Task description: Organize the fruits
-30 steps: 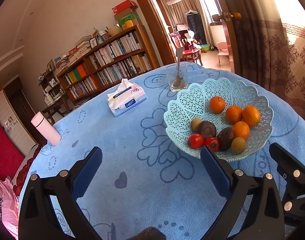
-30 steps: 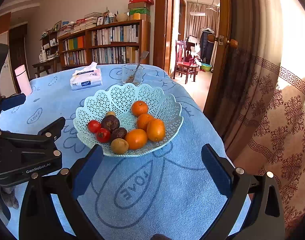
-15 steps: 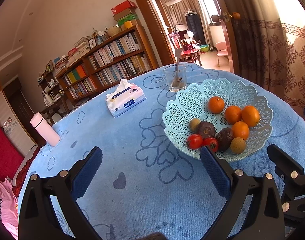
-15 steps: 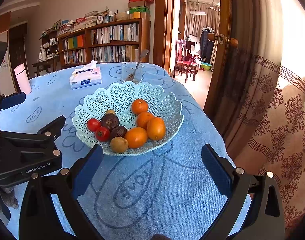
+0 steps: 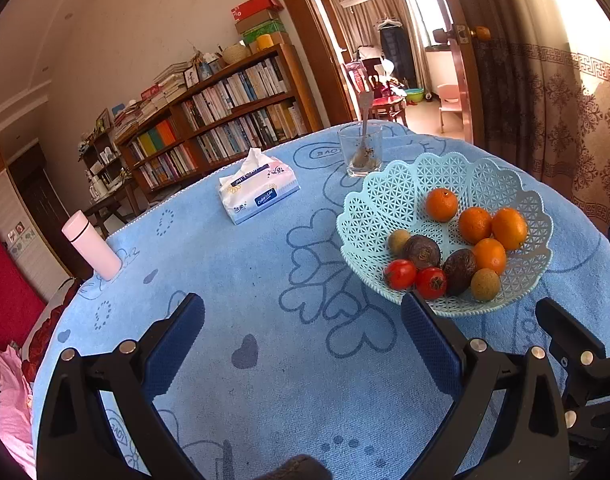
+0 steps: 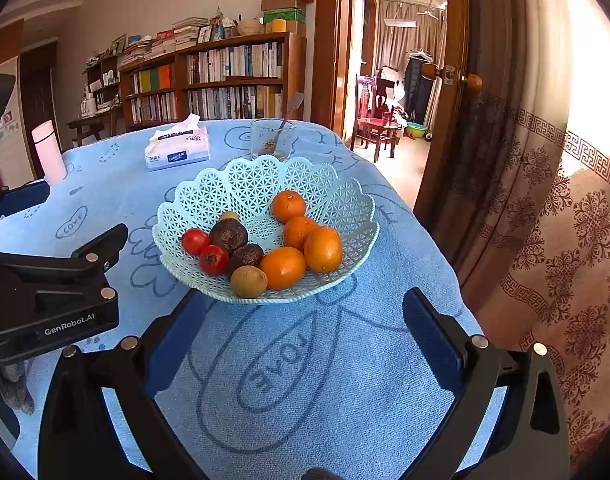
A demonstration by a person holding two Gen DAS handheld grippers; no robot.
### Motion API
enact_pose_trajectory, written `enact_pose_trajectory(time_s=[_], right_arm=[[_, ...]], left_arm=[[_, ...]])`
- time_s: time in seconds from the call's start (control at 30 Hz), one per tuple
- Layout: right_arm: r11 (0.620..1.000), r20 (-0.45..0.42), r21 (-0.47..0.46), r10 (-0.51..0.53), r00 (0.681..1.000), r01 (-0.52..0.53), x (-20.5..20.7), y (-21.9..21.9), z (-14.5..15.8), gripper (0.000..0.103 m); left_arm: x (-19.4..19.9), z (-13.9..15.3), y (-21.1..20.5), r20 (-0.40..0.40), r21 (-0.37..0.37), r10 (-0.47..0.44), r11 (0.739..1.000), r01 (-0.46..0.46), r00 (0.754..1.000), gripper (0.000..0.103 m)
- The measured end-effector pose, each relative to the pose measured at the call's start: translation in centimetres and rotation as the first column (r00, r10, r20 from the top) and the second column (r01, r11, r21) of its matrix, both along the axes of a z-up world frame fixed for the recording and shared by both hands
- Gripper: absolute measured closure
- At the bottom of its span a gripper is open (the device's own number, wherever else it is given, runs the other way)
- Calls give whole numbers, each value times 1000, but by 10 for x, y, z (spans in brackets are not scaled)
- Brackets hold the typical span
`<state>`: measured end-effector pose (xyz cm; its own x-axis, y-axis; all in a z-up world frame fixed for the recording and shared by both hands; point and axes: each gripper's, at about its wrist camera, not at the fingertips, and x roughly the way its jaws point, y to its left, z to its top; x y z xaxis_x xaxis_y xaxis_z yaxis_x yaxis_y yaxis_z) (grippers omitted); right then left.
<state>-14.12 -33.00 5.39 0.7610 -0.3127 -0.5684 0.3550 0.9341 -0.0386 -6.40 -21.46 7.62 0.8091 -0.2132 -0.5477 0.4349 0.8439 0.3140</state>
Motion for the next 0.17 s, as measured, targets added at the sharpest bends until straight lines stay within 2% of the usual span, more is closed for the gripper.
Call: enact_pose_trajectory(time_s=[0.17], right_arm=[[1000, -10, 8, 30, 1000, -30, 1, 11, -3, 3]], left_arm=[[7, -9, 21, -63, -18, 44, 999, -45, 997, 5]])
